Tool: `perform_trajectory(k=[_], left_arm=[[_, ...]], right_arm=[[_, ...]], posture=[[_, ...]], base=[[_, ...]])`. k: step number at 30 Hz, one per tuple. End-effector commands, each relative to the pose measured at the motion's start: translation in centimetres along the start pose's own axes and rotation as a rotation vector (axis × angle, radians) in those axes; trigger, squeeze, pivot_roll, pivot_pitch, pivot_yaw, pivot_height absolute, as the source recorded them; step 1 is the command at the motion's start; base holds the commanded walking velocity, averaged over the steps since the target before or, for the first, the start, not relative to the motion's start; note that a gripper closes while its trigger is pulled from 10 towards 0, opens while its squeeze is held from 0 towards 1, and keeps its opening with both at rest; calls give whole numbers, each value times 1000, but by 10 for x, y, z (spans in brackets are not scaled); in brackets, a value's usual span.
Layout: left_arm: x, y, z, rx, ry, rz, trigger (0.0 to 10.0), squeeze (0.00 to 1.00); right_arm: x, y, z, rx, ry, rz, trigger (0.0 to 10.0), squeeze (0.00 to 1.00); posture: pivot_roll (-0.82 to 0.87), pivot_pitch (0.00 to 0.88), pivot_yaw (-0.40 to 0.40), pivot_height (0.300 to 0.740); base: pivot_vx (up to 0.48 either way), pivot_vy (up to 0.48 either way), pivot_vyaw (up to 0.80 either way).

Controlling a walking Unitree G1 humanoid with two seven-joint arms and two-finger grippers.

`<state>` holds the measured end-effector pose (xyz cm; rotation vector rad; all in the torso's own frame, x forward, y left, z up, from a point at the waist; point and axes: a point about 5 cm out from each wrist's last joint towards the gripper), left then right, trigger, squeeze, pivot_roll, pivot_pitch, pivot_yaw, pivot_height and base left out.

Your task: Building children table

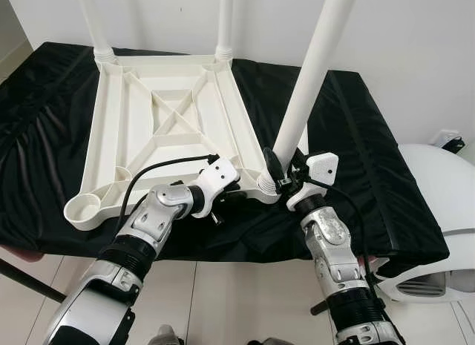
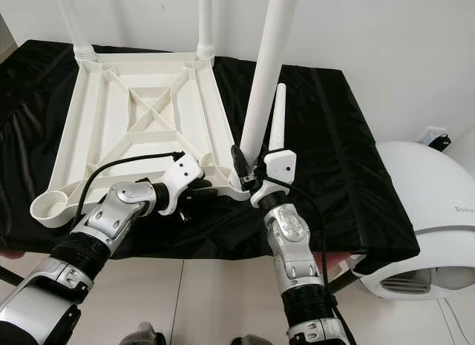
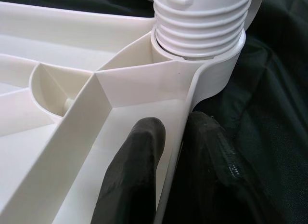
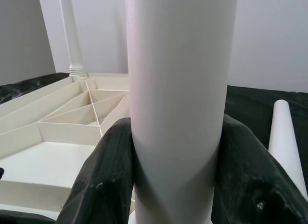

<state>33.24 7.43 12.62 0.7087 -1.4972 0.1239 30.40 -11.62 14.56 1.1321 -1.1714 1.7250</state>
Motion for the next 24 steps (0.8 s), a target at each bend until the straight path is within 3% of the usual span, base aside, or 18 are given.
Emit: perform_trajectory(k=[1, 16, 24], left_arm=[[31, 2, -1, -27, -104, 92, 10000, 0], [31, 3, -1, -26, -106, 92, 10000, 0], [32, 3, -2, -23, -105, 92, 10000, 0]], right_arm=[[-30, 17, 13, -127, 6, -187, 10000, 0], [-27, 23, 16, -325, 50, -217, 10000, 0], [-25, 25, 15, -365, 66, -214, 10000, 0]], posture=[[15, 20, -39, 740], [17, 29, -37, 740], [17, 32, -37, 740]], base=[[0, 0, 0], [0, 0, 0], [0, 0, 0]])
Point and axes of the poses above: a point about 5 cm out from each wrist's last joint towards the gripper, its own y axis pointing back from the gripper into the wrist, its own x axis along the axis of the wrist's last joint, z = x × y, and after that the axes turned 10 degrees about y, right-handed
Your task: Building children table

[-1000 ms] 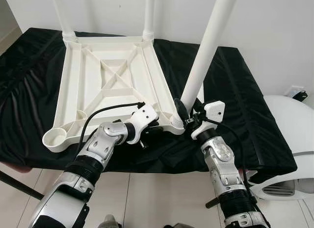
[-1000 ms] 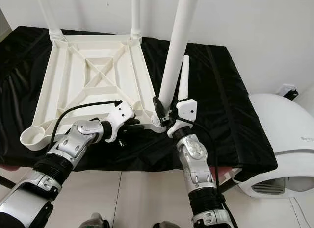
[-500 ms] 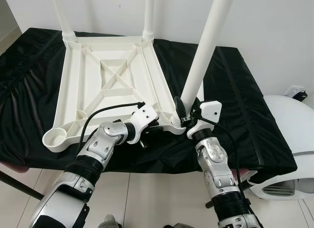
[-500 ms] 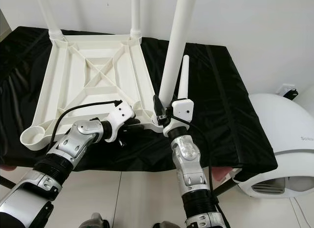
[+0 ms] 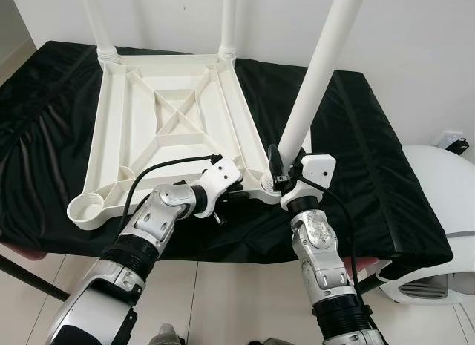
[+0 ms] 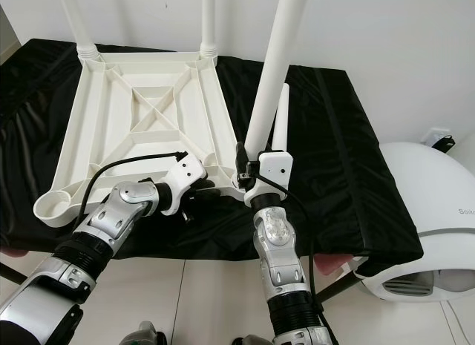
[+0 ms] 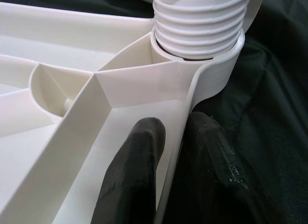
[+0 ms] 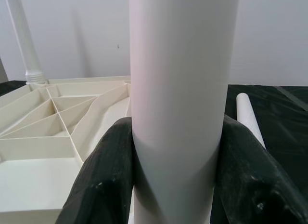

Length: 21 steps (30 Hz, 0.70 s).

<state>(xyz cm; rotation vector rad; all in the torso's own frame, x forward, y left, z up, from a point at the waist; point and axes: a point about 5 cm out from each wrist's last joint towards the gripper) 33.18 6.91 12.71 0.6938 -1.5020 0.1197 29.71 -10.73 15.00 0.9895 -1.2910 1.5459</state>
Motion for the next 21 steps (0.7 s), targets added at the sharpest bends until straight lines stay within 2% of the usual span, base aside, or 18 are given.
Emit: perform_trajectory(k=[1, 21], left_arm=[[29, 7, -5, -11, -103, 84, 10000, 0], [31, 7, -8, -2, -106, 87, 10000, 0]], right_arm=[[-34, 17, 28, -150, 71, -184, 10000, 0], [-35, 19, 26, -145, 91, -186, 10000, 0]], posture=[[17, 32, -37, 740], [16, 31, -40, 740]], base=[[0, 0, 0], [0, 0, 0]])
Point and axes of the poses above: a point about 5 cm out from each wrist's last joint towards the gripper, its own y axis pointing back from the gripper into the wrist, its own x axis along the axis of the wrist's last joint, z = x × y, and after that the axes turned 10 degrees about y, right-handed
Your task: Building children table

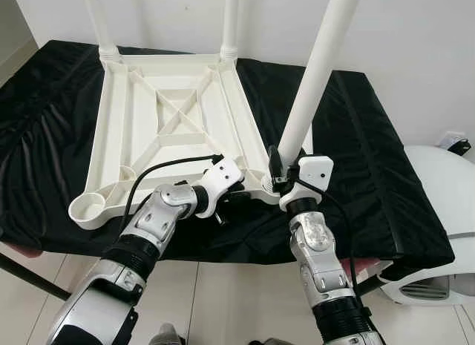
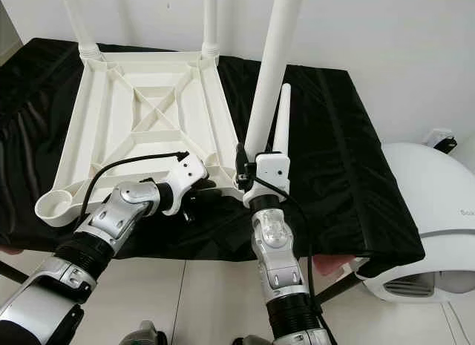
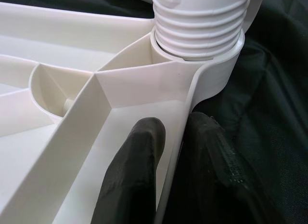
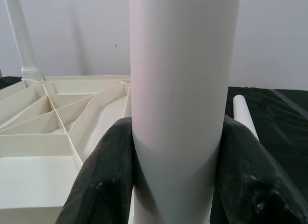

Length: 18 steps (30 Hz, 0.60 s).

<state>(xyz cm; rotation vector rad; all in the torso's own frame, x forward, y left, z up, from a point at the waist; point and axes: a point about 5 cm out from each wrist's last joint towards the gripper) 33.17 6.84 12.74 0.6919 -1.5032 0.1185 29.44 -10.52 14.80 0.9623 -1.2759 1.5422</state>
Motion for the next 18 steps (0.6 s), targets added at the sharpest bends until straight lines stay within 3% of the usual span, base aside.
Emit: perform_trajectory(k=[1, 9, 10, 18], left_arm=[[30, 7, -8, 0, -105, 86, 10000, 0], [31, 8, -8, -1, -106, 86, 10000, 0], [31, 8, -9, 0, -107, 86, 10000, 0], [31, 8, -9, 2, -108, 87, 10000, 0]], right_arm=[[-35, 15, 28, -133, 65, -182, 10000, 0], [-34, 16, 27, -128, 63, -172, 10000, 0], [-33, 15, 27, -113, 45, -166, 10000, 1000], [-32, 14, 26, -103, 35, -156, 10000, 1000]], posture=[[16, 31, -40, 740], [16, 30, -40, 740], [16, 29, -40, 740], [17, 26, -42, 740]], base=[[0, 0, 0], [0, 0, 0], [0, 0, 0], [0, 0, 0]])
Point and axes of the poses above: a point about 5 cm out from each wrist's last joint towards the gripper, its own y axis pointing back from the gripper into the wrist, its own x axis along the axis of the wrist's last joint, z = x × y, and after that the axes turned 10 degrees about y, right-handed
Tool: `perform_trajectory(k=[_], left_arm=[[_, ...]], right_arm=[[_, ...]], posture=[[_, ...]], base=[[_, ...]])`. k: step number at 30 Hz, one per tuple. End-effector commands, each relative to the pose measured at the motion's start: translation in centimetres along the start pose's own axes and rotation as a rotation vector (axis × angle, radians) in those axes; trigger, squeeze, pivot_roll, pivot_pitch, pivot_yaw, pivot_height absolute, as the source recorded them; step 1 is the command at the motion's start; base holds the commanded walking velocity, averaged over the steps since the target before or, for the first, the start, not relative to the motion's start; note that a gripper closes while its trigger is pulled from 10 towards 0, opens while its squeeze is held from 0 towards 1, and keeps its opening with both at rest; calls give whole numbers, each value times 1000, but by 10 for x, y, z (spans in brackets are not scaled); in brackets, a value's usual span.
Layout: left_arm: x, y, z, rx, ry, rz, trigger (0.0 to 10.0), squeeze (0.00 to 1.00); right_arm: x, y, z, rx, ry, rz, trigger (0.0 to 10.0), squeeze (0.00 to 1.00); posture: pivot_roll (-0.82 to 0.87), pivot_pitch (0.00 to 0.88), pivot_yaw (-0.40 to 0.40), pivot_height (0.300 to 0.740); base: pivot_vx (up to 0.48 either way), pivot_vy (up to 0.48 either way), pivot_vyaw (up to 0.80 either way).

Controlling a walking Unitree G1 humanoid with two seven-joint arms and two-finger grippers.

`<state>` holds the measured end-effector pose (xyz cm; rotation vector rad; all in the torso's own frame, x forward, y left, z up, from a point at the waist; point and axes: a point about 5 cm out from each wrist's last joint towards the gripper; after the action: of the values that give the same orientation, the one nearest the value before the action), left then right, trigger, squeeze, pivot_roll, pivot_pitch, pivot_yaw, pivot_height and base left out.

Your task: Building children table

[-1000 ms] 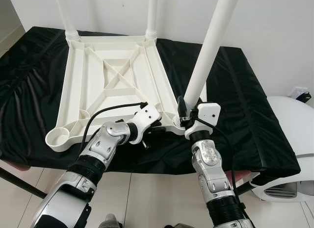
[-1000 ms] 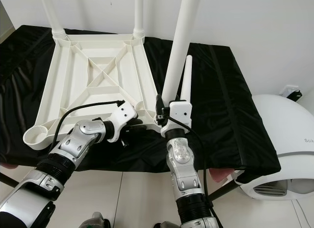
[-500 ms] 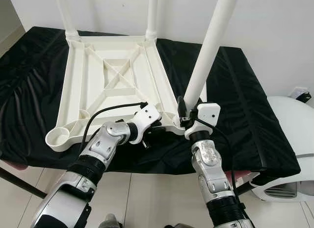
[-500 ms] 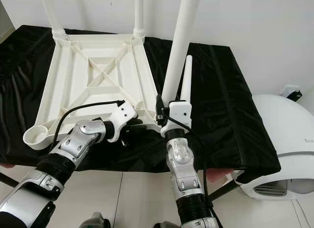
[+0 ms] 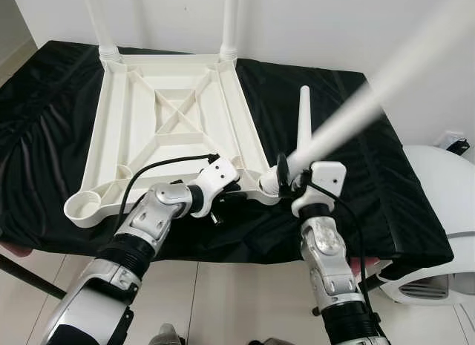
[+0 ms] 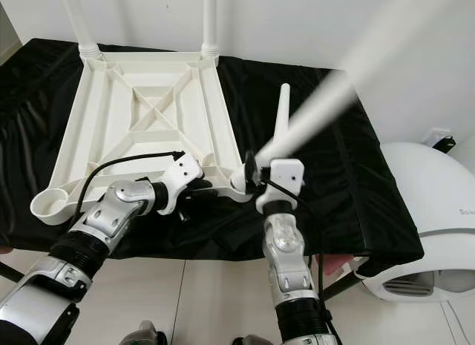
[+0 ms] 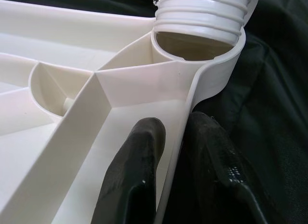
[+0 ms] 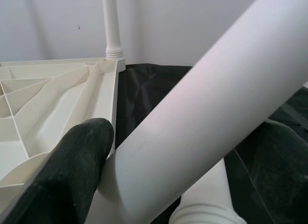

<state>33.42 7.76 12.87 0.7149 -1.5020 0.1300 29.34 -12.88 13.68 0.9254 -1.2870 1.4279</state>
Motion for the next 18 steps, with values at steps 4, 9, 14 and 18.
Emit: perform_trajectory(k=[4, 9, 14, 18], left_arm=[[33, 1, -3, -19, -106, 96, 10000, 0], [33, 1, -3, -19, -106, 97, 10000, 0], [34, 1, -4, -17, -108, 97, 10000, 0], [35, 3, -5, -14, -109, 101, 10000, 0]], right_arm=[[-18, 5, 4, -2, 25, -87, 10000, 1000], [-17, 5, 3, 10, 12, -83, 10000, 0], [-14, 4, 2, 28, -27, -70, 980, 0], [-12, 2, 1, 39, -70, -51, 0, 0]], posture=[[17, 24, -43, 740], [17, 21, -42, 740], [17, 19, -42, 740], [18, 16, -42, 740]], base=[[0, 0, 0], [0, 0, 0], [0, 0, 0], [0, 0, 0]])
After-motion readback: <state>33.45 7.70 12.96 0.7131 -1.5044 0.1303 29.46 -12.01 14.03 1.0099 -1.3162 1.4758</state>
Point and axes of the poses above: a point about 5 cm out from each wrist's last joint towards the gripper, its own y axis pointing back from the gripper into the wrist, its own x axis along the axis of the wrist's last joint, z = x × y, and after that the axes turned 10 degrees about y, right-handed
